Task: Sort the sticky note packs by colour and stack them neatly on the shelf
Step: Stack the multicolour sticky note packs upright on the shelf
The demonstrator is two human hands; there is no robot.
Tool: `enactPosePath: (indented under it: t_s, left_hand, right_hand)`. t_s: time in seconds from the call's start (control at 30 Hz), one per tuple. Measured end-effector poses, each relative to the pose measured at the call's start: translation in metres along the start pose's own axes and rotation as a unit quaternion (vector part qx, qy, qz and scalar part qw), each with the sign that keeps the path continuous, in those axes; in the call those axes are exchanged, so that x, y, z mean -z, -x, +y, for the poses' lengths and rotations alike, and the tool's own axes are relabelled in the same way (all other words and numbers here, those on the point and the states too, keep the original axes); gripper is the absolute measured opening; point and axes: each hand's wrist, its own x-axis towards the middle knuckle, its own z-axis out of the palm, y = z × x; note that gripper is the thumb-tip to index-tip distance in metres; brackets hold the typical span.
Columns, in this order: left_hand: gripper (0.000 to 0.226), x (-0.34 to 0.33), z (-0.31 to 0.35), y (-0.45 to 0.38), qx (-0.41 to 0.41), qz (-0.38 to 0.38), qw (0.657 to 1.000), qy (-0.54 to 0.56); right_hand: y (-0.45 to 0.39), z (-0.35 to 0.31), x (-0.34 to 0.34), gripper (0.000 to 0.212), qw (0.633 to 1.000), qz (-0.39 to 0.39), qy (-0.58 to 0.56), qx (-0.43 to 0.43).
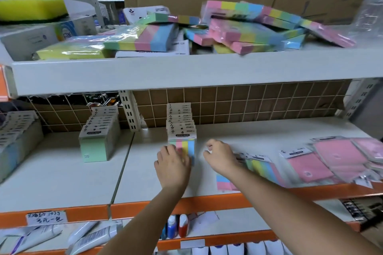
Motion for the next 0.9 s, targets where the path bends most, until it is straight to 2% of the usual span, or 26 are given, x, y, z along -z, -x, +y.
enactPosePath:
  t_s: [0.03,0.13,0.23,0.33,0.43,0.53,0.7,0.9]
  left_hand:
    - [0.030,0.000,0.011,0.004,-0.020,-0.003,1.000,0.006]
    - [0.028,-0.007,0.041,0.014,-0.063,-0.074,0.994,0.052]
    - [0.026,-0.017,0.070,0.028,-0.070,-0.146,0.979,0.122]
    - [0.025,-0.027,0.093,0.044,-0.077,-0.193,0.969,0.136]
    - [0.027,-0.031,0.105,0.057,-0.096,-0.213,0.963,0.136]
    - [0.031,-0.035,0.110,0.064,-0.121,-0.238,0.957,0.112]
    - [0.041,-0.040,0.111,0.068,-0.114,-0.281,0.950,0.078]
    - [0.041,-0.040,0.112,0.071,-0.119,-0.291,0.948,0.043]
  right_hand:
    - [0.002,0.005,0.008,0.030,1.000,0.009,0.005,-0.005]
    - [0.009,0.024,0.030,0.025,0.999,0.033,0.034,-0.024]
    - [0.016,0.049,0.050,0.023,0.995,0.048,0.071,-0.054]
    - [0.025,0.076,0.068,0.019,0.990,0.056,0.101,-0.081]
    - [0.034,0.104,0.079,0.021,0.987,0.036,0.114,-0.107]
    - [0.041,0.125,0.082,0.034,0.980,-0.013,0.128,-0.149]
    - [0.042,0.138,0.082,0.048,0.974,-0.038,0.056,-0.217]
    - [0.033,0.135,0.082,0.052,0.965,-0.041,-0.031,-0.256]
